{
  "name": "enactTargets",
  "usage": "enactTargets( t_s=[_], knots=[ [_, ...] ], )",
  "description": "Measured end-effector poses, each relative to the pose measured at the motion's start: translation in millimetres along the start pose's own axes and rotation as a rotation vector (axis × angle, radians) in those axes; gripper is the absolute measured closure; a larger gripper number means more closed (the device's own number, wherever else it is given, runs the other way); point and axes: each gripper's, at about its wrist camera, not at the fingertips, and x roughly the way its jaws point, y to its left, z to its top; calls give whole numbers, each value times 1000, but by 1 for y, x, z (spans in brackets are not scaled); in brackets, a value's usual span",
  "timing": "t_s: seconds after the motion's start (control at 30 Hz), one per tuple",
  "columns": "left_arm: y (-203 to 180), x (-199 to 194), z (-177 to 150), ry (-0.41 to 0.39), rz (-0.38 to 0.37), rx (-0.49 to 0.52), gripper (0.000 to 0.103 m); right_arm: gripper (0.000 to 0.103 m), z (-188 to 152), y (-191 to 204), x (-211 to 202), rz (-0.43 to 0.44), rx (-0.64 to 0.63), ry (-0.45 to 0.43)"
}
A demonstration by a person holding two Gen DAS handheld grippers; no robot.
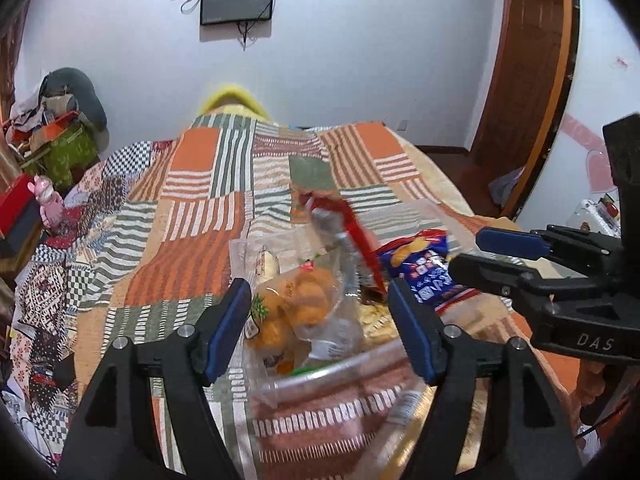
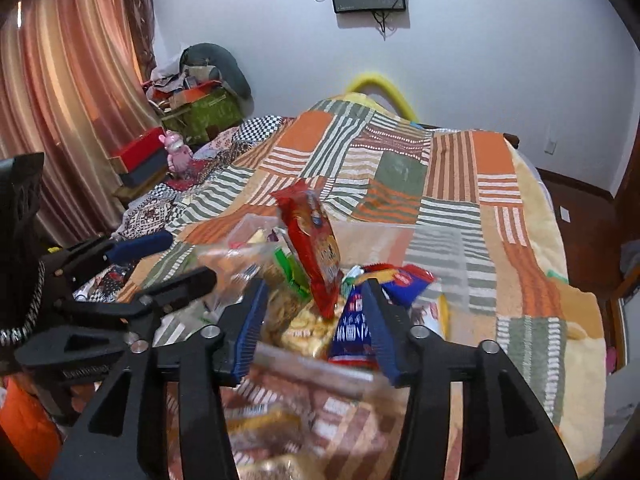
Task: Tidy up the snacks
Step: 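Drop puffed snack bag into box with left tool while right tool drops red bag in, then grasp gold-striped biscuit pack with left tool while right tool grasps square bread cake pack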
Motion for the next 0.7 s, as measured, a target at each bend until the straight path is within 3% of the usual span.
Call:
enactTargets(
  t_s=[0.27,0.4,0.7],
  knots=[
    [-9,-35,-24,8,-2,12,20,33,-31,2,-31,-13,2,-8],
    [-13,-39,-48,61,-2,27,19,22,-50,3,-34,3,14,27],
    [-15,-25,-103,195,-16,6,19,11,-100,13,-14,42,0,144]
  ],
)
